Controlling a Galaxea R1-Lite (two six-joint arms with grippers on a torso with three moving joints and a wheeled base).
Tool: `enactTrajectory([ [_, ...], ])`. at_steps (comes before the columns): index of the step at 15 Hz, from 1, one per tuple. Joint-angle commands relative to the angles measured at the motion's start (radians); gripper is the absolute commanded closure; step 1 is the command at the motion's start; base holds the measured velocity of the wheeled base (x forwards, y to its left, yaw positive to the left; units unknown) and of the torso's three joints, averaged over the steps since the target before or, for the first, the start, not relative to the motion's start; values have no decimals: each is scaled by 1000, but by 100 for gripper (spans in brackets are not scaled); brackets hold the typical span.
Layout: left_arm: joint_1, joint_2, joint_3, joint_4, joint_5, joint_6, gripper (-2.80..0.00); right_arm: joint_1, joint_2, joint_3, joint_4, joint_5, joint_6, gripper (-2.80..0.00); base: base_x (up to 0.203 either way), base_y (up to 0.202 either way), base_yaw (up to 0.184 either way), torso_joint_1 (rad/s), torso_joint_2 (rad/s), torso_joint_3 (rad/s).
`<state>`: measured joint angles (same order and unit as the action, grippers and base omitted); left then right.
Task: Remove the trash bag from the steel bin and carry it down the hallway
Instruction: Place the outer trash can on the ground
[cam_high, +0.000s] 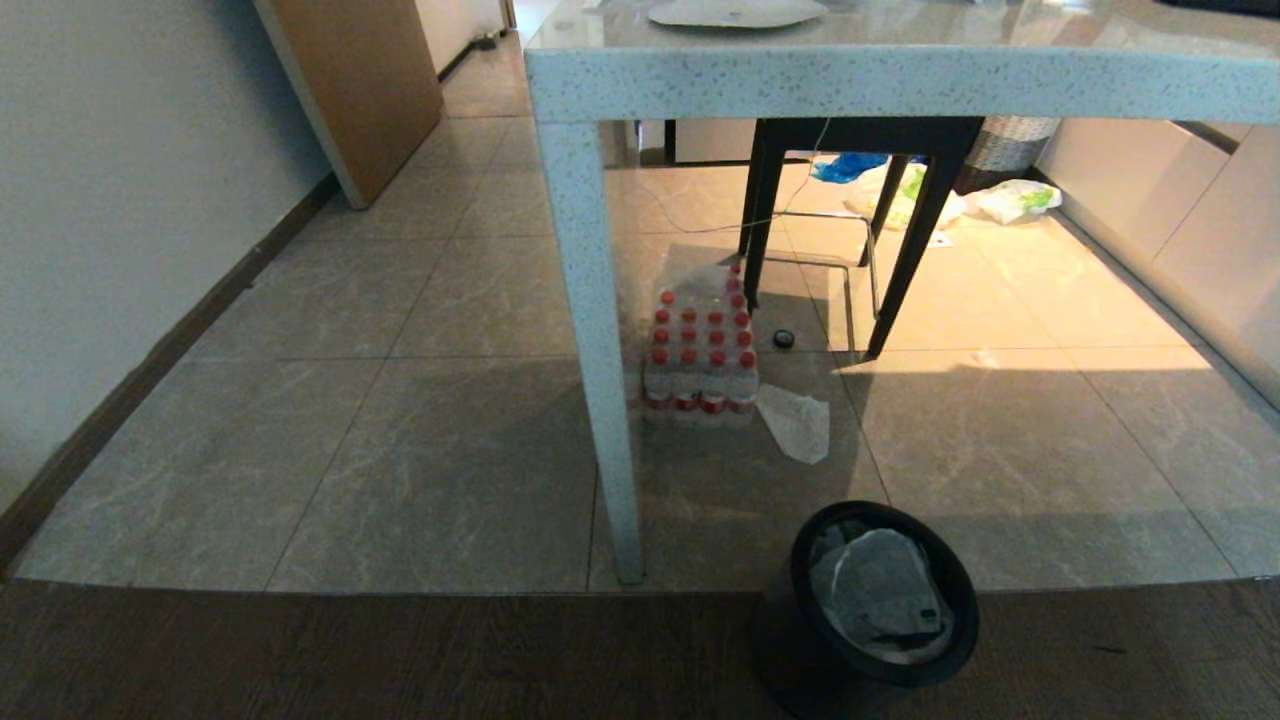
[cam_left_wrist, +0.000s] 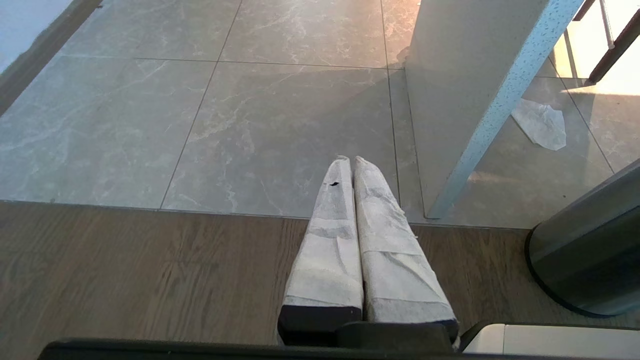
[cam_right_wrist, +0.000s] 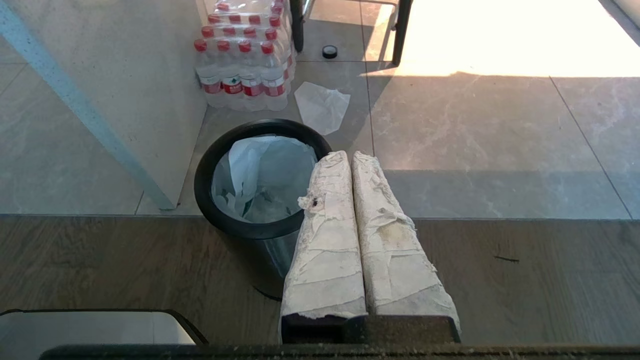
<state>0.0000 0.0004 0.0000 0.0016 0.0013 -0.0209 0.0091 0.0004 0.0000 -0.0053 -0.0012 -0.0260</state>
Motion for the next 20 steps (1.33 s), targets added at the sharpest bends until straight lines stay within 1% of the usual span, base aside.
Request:
enactTrajectory([
  [1,0,0,0,0,0,-1,0,0,0,4,-1,0,0,0,0,0,0,0,0,0],
  [3,0,0,0,0,0,-1,0,0,0,3,-1,11,-31,0,0,0,0,0,0,0],
  [5,0,0,0,0,0,-1,0,0,0,-12,22,9,-41,0,0,0,0,0,0,0],
  [7,0,0,0,0,0,-1,0,0,51,-125,72,10,-39,0,0,0,0,0,0,0],
  [8,0,0,0,0,0,-1,0,1,107,-225,130,10,-39,0,0,0,0,0,0,0],
  [10,0,0,0,0,0,-1,0,2,269,-433,291,10,-39,0,0,0,0,0,0,0],
  [12,0,0,0,0,0,-1,0,5,450,-552,403,19,-40,0,0,0,0,0,0,0],
  [14,0,0,0,0,0,-1,0,19,654,-654,441,30,-32,0,0,0,0,0,0,0],
  [17,0,-1,0,0,0,-1,0,39,1002,-807,458,21,56,0,0,0,0,0,0,0],
  [20,0,0,0,0,0,-1,0,55,1302,-880,440,15,110,0,0,0,0,0,0,0],
])
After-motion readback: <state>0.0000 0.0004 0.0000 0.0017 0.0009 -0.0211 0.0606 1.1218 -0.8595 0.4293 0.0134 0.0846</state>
